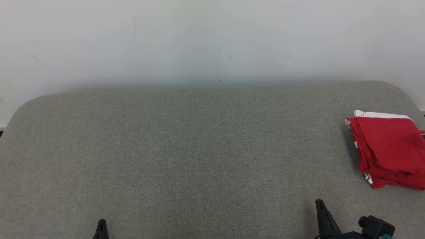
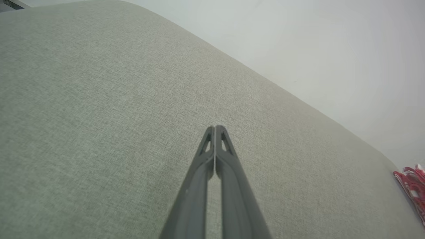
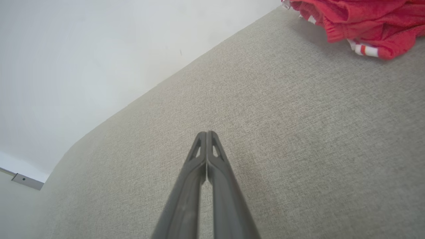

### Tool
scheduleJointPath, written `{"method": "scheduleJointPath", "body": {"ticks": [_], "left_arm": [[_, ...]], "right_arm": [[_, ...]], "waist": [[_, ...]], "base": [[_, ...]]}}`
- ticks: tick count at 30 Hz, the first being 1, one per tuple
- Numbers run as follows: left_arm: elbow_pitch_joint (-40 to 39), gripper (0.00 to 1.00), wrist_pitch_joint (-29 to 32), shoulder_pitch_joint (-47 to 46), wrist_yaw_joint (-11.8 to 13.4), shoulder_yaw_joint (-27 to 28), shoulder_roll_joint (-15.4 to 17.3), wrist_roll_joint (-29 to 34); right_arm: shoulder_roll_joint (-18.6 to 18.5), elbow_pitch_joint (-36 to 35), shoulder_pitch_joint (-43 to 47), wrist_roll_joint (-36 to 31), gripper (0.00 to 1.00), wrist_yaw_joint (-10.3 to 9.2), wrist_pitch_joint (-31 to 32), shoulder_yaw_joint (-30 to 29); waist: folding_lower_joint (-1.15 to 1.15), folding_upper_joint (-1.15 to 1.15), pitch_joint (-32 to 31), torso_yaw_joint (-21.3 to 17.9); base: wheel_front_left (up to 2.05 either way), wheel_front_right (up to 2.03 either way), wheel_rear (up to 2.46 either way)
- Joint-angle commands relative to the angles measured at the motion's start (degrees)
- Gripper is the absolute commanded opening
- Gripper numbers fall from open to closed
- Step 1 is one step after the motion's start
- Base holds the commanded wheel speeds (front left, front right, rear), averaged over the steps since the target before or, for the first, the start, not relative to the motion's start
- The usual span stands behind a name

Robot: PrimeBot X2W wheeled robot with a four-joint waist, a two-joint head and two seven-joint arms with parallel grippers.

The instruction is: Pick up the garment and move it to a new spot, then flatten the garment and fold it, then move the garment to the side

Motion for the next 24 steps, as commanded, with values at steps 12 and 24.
{"method": "scheduleJointPath", "body": {"ticks": [12, 24], "left_arm": [[-1.1, 0.0, 2.8, -2.8, -0.8, 1.2, 0.1, -10.9], [-1.2, 0.0, 5.3, -4.1, -1.4, 1.9, 0.2, -19.5]], "right_arm": [[0.0, -1.5, -2.5, 11.2, 0.0, -0.03, 2.2, -0.8], [0.1, -2.0, -3.5, 20.2, 0.0, -0.05, 4.1, -1.5]], "waist": [[0.0, 0.0, 0.1, 0.1], [0.0, 0.0, 0.2, 0.2]], "base": [[0.0, 0.0, 0.0], [0.0, 0.0, 0.0]]}}
